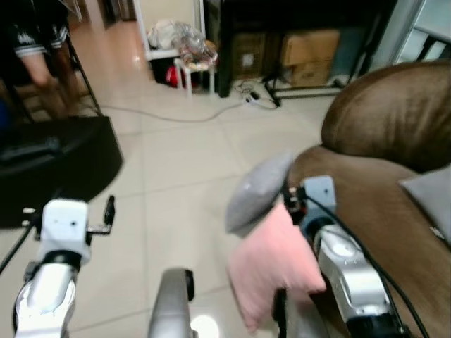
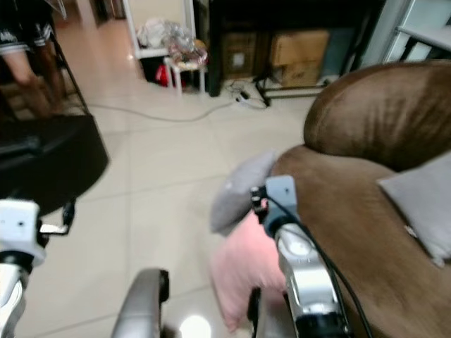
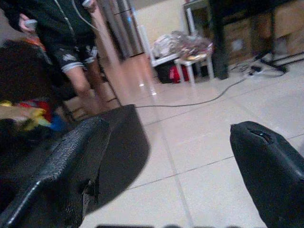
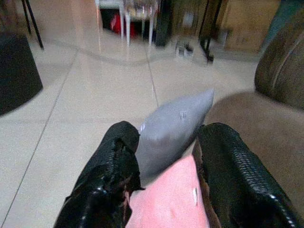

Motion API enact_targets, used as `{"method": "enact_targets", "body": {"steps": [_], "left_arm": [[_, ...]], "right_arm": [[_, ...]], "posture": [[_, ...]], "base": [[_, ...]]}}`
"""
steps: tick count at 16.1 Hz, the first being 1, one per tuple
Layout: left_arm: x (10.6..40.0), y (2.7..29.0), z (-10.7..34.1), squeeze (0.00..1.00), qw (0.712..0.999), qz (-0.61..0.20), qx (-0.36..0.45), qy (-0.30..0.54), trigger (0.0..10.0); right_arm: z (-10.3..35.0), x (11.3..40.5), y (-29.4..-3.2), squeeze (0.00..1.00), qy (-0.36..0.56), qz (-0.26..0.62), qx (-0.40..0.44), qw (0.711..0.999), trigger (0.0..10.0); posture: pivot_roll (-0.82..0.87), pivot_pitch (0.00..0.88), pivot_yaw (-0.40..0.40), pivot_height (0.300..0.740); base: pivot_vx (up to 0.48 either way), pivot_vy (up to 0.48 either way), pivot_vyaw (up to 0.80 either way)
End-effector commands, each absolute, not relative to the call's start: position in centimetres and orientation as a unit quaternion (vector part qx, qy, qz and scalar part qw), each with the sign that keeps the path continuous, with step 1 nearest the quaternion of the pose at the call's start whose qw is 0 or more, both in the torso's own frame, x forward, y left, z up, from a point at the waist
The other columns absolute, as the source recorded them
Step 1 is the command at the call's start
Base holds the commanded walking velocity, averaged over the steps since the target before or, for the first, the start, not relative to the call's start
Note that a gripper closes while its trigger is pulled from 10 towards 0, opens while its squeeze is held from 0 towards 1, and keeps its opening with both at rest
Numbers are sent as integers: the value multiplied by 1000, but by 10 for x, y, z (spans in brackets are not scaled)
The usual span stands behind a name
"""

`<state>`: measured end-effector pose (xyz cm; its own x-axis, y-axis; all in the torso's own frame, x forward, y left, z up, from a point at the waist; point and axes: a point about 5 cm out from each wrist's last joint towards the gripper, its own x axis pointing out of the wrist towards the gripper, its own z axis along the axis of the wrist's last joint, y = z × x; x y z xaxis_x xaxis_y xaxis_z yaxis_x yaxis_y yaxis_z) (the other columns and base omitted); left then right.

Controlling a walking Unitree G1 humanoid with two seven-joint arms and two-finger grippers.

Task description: Move the pillow to the sofa from floor

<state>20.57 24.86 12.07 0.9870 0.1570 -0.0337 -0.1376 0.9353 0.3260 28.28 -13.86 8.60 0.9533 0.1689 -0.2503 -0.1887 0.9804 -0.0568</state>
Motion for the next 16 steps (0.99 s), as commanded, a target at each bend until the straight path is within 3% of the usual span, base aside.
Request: {"method": "enact_targets", "body": {"steps": [1,11,16], "left_arm": [[208,246,125,1000,985,73,154,16,10000],[196,241,118,1000,986,82,144,5,10000],[194,235,114,1000,986,85,142,4,10000]], "right_arm": [[95,287,-142,1000,98,96,-38,990,10000],[93,293,-143,1000,119,144,-45,981,10000],[97,293,-146,1000,106,163,-68,978,10000]], "posture": [[51,0,-37,552],[66,0,-116,552],[69,0,-133,552]], "base": [[0,0,0],[0,0,0],[0,0,796]]}}
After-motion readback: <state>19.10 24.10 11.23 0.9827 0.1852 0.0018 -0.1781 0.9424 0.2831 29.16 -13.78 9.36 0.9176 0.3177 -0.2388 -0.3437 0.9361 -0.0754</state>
